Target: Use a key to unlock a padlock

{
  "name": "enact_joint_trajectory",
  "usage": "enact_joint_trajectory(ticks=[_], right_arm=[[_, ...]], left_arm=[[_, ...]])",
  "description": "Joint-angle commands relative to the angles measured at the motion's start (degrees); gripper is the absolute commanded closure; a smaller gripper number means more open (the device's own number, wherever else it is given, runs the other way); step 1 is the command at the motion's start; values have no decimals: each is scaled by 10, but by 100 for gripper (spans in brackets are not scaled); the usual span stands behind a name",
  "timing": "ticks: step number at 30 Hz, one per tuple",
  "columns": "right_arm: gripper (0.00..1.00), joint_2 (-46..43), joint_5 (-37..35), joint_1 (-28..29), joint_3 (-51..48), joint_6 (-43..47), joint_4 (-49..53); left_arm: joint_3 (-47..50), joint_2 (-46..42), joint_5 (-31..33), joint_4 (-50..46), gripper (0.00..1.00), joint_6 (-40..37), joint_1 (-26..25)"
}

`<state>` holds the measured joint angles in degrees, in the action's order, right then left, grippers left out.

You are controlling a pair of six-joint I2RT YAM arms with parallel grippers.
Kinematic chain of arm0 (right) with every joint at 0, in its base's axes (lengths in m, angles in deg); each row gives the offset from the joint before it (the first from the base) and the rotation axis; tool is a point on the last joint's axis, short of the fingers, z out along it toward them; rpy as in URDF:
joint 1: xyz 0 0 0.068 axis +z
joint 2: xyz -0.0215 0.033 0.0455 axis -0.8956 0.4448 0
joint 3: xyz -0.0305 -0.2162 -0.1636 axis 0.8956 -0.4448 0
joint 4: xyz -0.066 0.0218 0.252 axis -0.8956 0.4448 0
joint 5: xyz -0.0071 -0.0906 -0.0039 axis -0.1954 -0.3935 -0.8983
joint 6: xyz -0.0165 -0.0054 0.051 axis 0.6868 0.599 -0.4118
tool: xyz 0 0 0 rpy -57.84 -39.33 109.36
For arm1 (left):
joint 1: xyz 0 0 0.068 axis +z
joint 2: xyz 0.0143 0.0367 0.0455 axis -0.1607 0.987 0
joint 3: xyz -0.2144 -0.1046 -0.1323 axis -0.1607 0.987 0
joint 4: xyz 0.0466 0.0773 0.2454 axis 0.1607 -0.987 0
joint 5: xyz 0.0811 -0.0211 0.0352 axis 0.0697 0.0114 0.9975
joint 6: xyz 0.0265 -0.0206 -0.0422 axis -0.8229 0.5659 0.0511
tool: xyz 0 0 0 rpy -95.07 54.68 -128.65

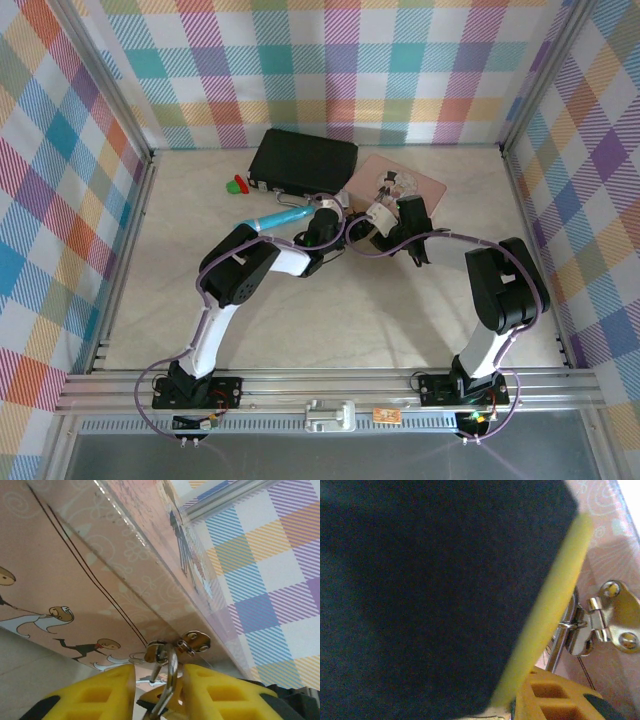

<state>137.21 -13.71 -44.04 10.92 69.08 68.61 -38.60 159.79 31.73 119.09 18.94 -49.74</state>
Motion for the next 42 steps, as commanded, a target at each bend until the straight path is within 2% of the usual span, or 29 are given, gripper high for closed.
enact_joint_trajectory(ticks=[1, 3, 6, 10, 14, 20, 24, 30, 33, 40, 42], right_arm=[[100, -17, 40, -1, 2, -5, -52], [100, -18, 42, -1, 1, -6, -51], [100, -24, 46, -2, 1, -8, -49], [100, -25, 46, -4, 1, -13, -50], [99, -27, 45, -6, 4, -27, -53], [88, -48, 48, -7, -5, -80, -51], [95, -56, 54, -8, -24, -84, -82], [93, -34, 63, -12, 7, -50, -50], [88, -32, 62, -19, 6, -50, -44], [54, -69, 81, -36, -12, -132, -51], [51, -92, 73, -38, -16, -166, -41]], left_arm=[[-19, 10, 0, -2, 75, -25, -3], [-26, 14, 0, -8, 80, -32, -4], [-45, 25, -9, -17, 83, -35, -4], [-51, 34, -12, -11, 100, -34, -4], [-39, 31, 0, -1, 100, -35, -3], [-36, 31, 11, 1, 100, -30, -5], [-22, 22, 34, 11, 100, -23, -5], [-14, 21, 81, 17, 100, 19, -8], [-11, 20, 106, 21, 100, 27, -15], [0, 32, 136, 45, 100, 64, -21], [4, 34, 141, 53, 100, 69, -21]])
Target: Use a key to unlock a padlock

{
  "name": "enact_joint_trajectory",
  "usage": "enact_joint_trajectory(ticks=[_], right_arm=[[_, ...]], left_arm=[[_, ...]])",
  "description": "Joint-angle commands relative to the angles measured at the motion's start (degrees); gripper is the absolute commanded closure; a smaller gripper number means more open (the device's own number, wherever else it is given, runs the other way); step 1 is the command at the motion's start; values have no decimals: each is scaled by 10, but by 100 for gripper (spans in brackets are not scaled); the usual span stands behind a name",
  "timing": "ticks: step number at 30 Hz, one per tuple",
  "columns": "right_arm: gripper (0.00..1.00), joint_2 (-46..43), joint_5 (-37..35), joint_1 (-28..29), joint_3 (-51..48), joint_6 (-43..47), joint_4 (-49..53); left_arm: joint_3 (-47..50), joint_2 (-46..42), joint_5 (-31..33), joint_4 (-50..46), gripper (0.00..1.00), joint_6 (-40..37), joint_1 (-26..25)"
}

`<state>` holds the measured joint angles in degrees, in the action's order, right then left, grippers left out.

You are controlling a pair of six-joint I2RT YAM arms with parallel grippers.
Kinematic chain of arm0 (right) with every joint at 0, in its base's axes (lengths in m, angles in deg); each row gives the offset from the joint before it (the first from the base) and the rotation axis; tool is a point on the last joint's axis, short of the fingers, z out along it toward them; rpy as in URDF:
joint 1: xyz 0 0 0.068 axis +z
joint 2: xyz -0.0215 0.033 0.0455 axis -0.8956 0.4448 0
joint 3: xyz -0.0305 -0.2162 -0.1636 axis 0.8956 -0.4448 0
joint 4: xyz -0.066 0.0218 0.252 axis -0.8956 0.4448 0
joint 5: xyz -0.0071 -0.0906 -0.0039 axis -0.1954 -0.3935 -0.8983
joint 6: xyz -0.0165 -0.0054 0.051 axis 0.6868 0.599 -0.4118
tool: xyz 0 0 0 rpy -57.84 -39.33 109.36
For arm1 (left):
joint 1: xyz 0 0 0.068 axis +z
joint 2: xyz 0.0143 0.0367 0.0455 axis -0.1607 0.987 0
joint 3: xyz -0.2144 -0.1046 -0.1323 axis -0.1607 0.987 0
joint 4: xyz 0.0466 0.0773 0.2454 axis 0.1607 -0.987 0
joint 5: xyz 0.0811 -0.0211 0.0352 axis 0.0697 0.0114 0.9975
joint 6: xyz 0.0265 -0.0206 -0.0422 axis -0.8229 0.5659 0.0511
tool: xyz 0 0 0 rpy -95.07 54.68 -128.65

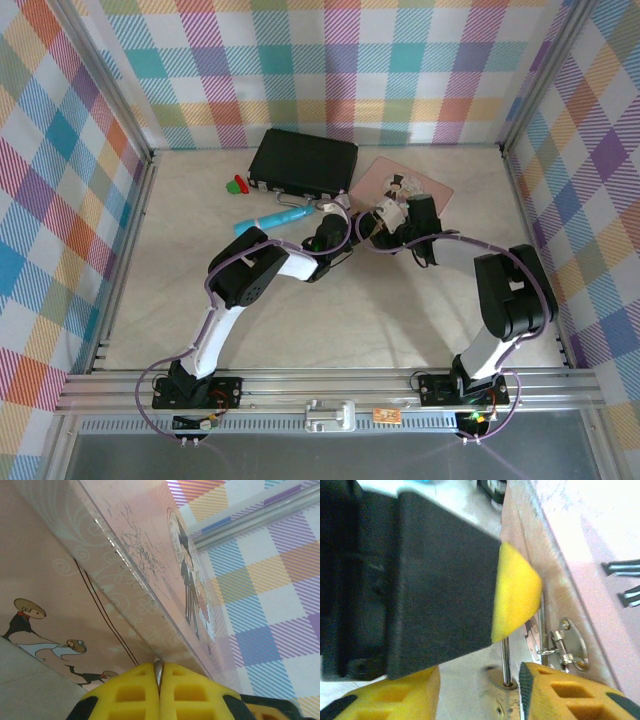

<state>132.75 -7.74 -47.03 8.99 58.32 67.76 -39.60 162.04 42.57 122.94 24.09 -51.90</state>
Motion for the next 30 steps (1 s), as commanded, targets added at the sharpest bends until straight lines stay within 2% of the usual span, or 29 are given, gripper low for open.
enact_joint_trajectory(ticks=[1, 5, 10, 16, 23, 26, 30], right_arm=[[48, -62, 8, -10, -1, -80, -32], [43, -104, -34, -16, -9, -157, -15], [43, -119, -141, -30, 7, -264, 16], [42, -105, -210, -41, 20, -309, 34], [41, -16, -294, -45, 61, -353, 46], [41, 11, -332, -46, 95, -368, 89], [41, 19, -344, -47, 111, -373, 128]], left_arm=[[17, 13, 35, 16, 100, 20, 0], [26, 12, 41, 29, 100, 27, 0], [32, 10, 59, 39, 100, 41, 0], [46, 5, 111, 47, 100, 81, 0], [53, -1, 145, 66, 100, 105, -9], [69, -8, 166, 75, 100, 107, -10], [97, -19, 192, 94, 100, 117, -10]])
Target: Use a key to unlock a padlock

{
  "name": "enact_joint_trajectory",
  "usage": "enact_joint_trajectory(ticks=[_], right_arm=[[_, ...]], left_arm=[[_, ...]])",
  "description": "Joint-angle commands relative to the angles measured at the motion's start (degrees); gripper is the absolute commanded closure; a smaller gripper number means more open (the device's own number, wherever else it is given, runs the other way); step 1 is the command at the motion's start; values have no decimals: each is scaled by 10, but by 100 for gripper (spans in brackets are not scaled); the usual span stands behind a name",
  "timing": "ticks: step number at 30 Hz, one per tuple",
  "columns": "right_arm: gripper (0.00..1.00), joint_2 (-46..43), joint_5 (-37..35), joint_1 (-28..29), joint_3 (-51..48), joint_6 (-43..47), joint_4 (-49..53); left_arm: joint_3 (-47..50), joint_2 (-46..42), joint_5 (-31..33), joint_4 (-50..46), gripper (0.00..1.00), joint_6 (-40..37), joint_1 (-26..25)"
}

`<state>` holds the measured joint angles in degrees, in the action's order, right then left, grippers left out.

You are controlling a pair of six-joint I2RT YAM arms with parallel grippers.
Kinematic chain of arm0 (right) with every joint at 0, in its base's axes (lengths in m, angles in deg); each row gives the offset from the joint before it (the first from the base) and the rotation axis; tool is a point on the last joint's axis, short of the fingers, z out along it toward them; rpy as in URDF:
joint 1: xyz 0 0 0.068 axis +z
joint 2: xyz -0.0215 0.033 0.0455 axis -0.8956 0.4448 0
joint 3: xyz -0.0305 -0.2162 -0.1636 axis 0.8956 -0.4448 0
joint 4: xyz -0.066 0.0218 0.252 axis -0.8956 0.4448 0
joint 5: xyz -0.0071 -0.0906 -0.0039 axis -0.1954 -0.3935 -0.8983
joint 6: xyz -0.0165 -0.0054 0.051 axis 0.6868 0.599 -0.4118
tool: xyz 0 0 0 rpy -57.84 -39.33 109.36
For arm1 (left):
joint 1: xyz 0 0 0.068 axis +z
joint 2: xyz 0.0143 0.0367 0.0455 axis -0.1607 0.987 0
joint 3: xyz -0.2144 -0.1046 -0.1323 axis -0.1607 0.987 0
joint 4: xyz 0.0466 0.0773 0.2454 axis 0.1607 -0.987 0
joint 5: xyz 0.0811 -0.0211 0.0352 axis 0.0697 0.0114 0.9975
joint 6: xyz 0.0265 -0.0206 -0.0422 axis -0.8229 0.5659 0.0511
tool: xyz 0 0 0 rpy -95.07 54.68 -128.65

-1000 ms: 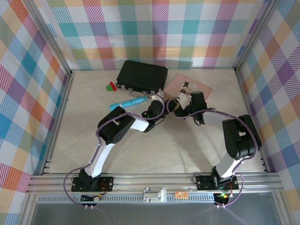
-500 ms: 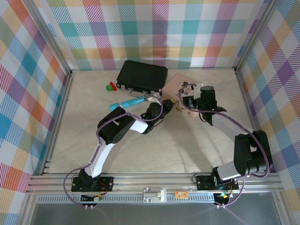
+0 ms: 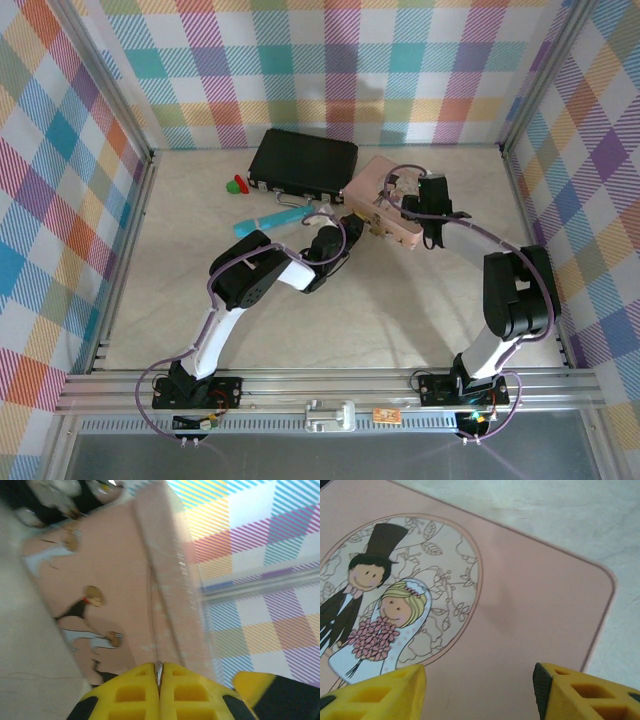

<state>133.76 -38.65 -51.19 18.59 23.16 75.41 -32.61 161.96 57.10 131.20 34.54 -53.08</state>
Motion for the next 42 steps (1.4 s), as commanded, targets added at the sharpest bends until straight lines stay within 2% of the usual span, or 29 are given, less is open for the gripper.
enact_joint_trajectory(ticks=[1, 5, 13, 17, 20, 24, 27, 29, 36, 38, 42], right_arm=[[40, 10, -39, -7, 22, -24, 75], [40, 5, -49, -15, 24, -34, 121], [39, -31, -44, -52, -14, -41, 137], [39, -57, -21, -67, -45, -20, 101], [39, -90, 12, -67, -51, 10, 88], [36, -164, 32, -67, -80, 42, 64], [21, -225, 56, -67, -122, 54, 39], [1, -261, 75, -67, -152, 56, 24], [1, -294, 135, -67, -248, 95, -45], [1, -301, 139, -67, -280, 107, -95], [1, -303, 147, -67, -305, 132, -157]], left_arm=[[36, -21, 55, 21, 100, 14, 3], [52, -33, 64, 46, 100, 13, 2], [94, -75, 31, 60, 100, 2, 5], [138, -132, -2, 30, 100, -13, 15], [157, -169, -54, -2, 100, -13, 27], [166, -240, -115, -116, 100, -50, 30], [160, -293, -152, -232, 100, -94, 30], [142, -324, -182, -330, 100, -130, 29], [42, -344, -218, -636, 100, -274, 14], [16, -326, -221, -691, 100, -302, 11], [-14, -289, -215, -735, 100, -320, 8]])
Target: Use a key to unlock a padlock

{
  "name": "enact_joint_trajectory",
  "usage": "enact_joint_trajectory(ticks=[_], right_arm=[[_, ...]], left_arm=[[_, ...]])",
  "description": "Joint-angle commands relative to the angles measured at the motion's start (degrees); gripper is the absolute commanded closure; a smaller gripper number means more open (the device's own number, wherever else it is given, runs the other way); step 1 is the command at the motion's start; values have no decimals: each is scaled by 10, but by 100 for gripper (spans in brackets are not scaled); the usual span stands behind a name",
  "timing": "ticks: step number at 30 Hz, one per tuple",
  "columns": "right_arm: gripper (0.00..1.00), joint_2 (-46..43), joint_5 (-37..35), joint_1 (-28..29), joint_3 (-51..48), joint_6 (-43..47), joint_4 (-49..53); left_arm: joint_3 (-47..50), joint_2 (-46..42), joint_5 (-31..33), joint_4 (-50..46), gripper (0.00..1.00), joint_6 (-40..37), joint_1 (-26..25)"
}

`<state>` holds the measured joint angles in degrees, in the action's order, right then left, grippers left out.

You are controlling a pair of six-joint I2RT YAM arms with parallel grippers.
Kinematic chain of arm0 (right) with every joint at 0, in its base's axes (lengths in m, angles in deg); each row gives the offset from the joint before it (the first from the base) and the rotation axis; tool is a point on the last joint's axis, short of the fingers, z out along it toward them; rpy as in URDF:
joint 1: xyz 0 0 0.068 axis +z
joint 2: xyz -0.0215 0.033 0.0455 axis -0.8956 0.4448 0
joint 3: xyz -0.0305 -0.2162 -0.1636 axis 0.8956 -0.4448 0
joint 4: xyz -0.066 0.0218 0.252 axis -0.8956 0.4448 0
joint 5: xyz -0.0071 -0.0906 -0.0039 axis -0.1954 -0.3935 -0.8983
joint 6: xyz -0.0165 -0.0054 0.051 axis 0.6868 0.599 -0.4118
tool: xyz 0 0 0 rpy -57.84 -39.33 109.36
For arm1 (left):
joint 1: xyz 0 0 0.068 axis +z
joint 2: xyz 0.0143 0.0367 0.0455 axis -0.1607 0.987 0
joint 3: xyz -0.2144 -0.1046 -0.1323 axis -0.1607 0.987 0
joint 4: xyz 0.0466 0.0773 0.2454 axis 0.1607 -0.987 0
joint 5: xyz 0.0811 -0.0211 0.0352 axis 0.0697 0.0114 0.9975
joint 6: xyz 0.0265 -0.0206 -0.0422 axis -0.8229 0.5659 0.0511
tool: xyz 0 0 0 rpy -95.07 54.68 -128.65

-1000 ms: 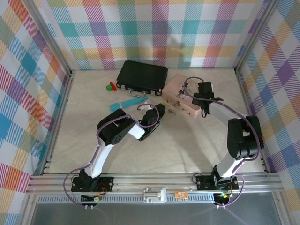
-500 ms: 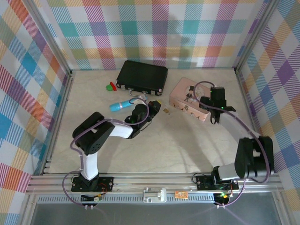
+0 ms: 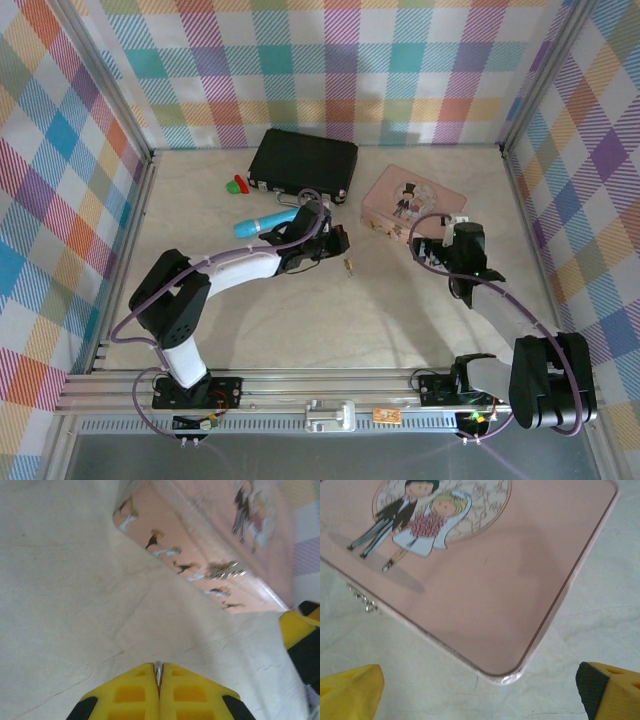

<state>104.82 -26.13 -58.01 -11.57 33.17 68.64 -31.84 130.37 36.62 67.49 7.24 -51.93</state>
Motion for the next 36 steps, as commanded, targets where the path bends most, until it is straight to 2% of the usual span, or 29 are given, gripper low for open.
enact_joint_trajectory(ticks=[1, 11, 13, 15, 17, 21, 23, 29, 34, 36], right_arm=[[1, -11, 22, 2, -6, 37, -98], [1, 20, 32, 2, -32, 76, -199], [1, 31, 31, 2, -37, 83, -224], [1, 46, 32, 2, -42, 83, -252], [1, 65, 30, 2, -46, 100, -286], [1, 94, 54, 2, -23, 100, -267], [1, 98, 53, 3, -23, 100, -267], [1, 104, 51, 5, -50, 100, -320], [1, 156, 49, 7, -64, 104, -384], [1, 153, 46, 6, -60, 101, -369]], left_arm=[[-27, 36, -5, -100, 100, -46, -3], [-82, 120, 19, -95, 99, -43, -4], [-87, 124, 26, -96, 87, -43, -3], [-88, 119, 34, -96, 66, -44, -3], [-84, 107, 43, -95, 51, -47, -3], [-69, 60, 65, -97, 20, -66, 1], [-61, 29, 83, -104, 9, -85, 6], [-9, -83, 150, -111, 4, -147, 41], [60, -186, 239, -124, 0, -205, 90], [86, -223, 262, -130, 0, -224, 116]])
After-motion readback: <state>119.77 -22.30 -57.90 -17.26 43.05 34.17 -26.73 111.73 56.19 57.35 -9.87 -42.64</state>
